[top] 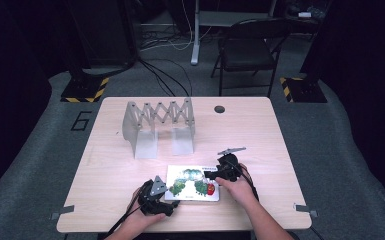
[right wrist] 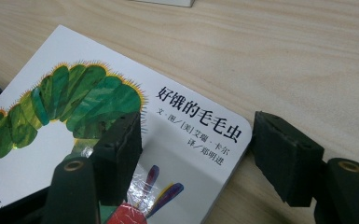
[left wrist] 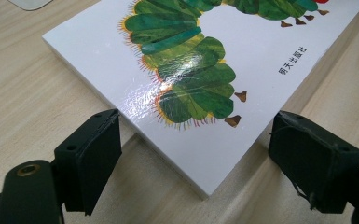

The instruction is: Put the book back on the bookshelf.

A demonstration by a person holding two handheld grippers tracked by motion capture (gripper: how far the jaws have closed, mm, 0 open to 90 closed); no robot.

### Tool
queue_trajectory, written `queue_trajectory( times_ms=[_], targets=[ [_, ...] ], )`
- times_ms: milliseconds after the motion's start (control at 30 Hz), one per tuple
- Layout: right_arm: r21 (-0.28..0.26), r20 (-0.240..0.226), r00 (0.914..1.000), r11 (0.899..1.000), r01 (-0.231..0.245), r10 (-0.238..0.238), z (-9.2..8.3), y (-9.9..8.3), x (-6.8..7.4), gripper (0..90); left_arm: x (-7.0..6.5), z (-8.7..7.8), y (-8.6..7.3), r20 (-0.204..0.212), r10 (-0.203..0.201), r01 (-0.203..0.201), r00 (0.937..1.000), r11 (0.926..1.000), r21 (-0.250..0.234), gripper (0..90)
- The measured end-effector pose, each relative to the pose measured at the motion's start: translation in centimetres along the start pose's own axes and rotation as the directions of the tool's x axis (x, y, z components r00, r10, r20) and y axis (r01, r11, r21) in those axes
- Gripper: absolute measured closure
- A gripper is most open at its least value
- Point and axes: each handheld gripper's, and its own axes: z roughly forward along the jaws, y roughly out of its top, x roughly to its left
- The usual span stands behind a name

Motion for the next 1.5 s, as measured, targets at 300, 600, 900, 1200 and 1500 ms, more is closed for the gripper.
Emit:
queue_trajectory(
  times_ms=[300,600,900,1200,1500],
  targets=[
    [0.011,0.009,0.9999,1.000,-0.012,0.012,-0.1,0.0,0.0,35.2,0.0,0.0,0.0,-0.003,0.005,-0.005,1.0000,1.0000,-0.002,16.7],
    [0.009,0.016,0.9995,1.000,-0.029,0.029,-0.2,0.0,0.2,35.5,0.0,0.0,0.0,-0.001,0.005,-0.005,1.0000,1.0000,0.000,16.4],
    [0.007,-0.008,0.9972,0.997,-0.074,0.074,-0.5,0.2,-0.1,36.2,-0.2,0.2,-0.1,0.007,0.013,-0.013,0.9999,0.9999,-0.003,11.3],
    [-0.024,-0.021,0.9978,0.998,-0.064,0.064,-0.9,0.3,-0.2,36.9,-0.2,0.2,0.0,0.024,0.019,-0.019,0.9995,0.9997,0.013,8.1],
    [-0.045,-0.028,0.9966,0.996,-0.079,0.077,-1.5,0.5,0.2,37.3,-0.4,0.3,0.0,0.009,0.015,-0.015,0.9998,0.9997,0.018,5.2]
  ],
)
